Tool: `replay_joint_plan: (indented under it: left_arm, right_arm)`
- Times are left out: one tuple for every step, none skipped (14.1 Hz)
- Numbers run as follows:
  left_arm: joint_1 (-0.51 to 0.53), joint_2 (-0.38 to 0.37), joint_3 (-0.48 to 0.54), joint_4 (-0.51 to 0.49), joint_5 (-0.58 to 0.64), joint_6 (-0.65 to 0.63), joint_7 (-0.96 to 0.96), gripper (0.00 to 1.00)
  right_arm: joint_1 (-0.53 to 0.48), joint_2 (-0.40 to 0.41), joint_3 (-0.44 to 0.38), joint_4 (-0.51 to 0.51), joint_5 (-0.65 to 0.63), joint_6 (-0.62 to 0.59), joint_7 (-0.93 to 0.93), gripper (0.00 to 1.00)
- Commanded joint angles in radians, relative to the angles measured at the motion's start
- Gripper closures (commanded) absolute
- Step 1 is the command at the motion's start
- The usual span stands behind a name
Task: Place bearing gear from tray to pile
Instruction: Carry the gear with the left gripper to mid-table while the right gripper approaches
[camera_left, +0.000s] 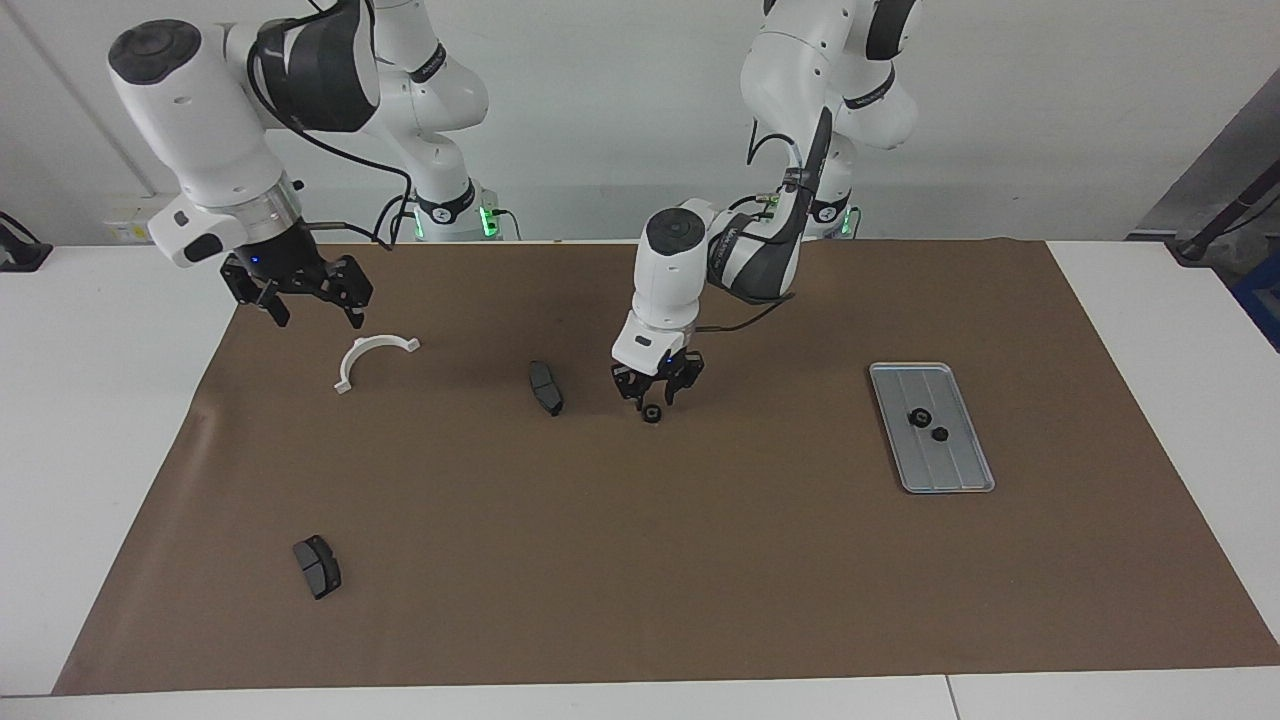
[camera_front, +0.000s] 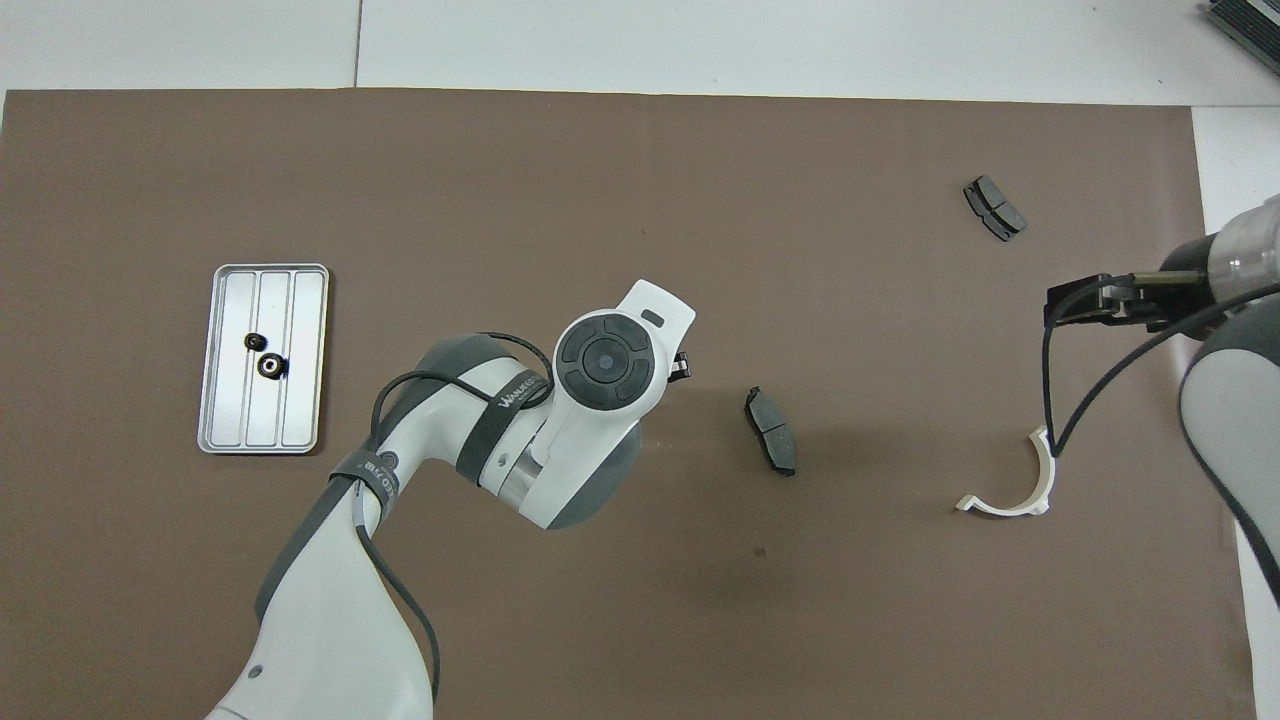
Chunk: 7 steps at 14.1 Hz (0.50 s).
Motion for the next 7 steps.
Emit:
replay_joint_plan:
  left_arm:
    - [0.020, -0.024, 0.024, -0.010, -0.010, 0.008, 0.012, 0.00]
    - [0.066, -0.035, 0.030, -0.002, -0.010, -0.008, 0.019, 0.00]
    - [0.130, -0.063, 0.028, 0.011, -0.010, -0.027, 0.047, 0.00]
    - [0.202, -0.077, 0.025, 0.013, -0.010, -0.050, 0.115, 0.00]
    - [0.264, -0.093, 0.025, 0.011, -0.010, -0.079, 0.196, 0.00]
    - [0.311, -0.097, 0.027, 0.005, -0.011, -0.105, 0.267, 0.00]
    - [0.368, -0.101, 0.028, -0.001, -0.011, -0.114, 0.318, 0.00]
  right_arm:
    - [0.012, 0.039, 0.004, -0.008, 0.020, 0.073, 0.012, 0.00]
    - [0.026, 0.053, 0.004, -0.006, 0.020, 0.079, 0.015, 0.00]
    - [0.041, 0.059, 0.004, -0.006, 0.021, 0.091, 0.027, 0.00]
    - [0.063, 0.071, 0.004, -0.008, 0.023, 0.113, 0.066, 0.00]
    - [0.087, 0.083, 0.004, -0.005, 0.023, 0.126, 0.099, 0.00]
    - [0.122, 0.100, 0.004, -0.005, 0.024, 0.154, 0.139, 0.00]
    - [0.167, 0.117, 0.004, -0.003, 0.024, 0.175, 0.199, 0.00]
